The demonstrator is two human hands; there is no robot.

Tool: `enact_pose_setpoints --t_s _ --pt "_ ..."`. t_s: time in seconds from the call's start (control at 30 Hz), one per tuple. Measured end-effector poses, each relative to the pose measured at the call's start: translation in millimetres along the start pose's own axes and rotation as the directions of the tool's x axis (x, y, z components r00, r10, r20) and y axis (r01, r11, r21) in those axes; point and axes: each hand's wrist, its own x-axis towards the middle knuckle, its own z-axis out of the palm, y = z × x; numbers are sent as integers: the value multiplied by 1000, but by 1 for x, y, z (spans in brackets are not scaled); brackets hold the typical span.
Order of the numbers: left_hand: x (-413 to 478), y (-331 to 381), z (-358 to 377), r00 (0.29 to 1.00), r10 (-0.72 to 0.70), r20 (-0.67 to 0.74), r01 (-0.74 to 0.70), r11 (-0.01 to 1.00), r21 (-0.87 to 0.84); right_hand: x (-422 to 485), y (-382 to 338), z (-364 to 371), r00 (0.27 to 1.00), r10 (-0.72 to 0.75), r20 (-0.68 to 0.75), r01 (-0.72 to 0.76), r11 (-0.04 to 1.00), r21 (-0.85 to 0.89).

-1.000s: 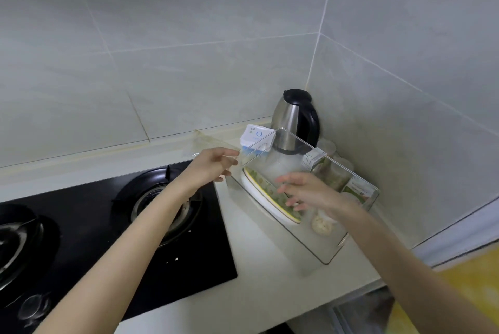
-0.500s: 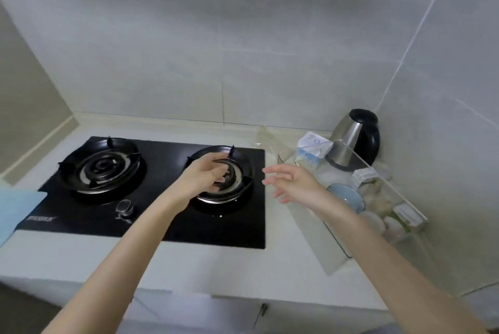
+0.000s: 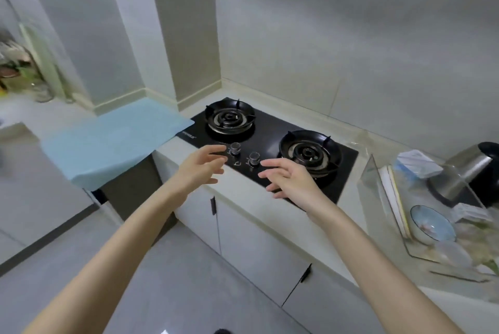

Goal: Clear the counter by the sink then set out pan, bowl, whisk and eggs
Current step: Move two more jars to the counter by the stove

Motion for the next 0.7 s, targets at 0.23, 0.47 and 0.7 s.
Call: enact_pose_setpoints --t_s 0.23,0.47,0.7 --pt "-88 -41 -99 956 -64 -288 44 996 -76 -4 -38 120 959 -114 258 129 991 -43" --pt "-185 -94 -220 836 -135 -532 74 988 -134 -17 -85 278 852 -192 488 241 970 -40" --pt "-291 -154 -350 723 -157 -672 112 988 -110 -47 -136 451 719 -239 653 323 946 -10"
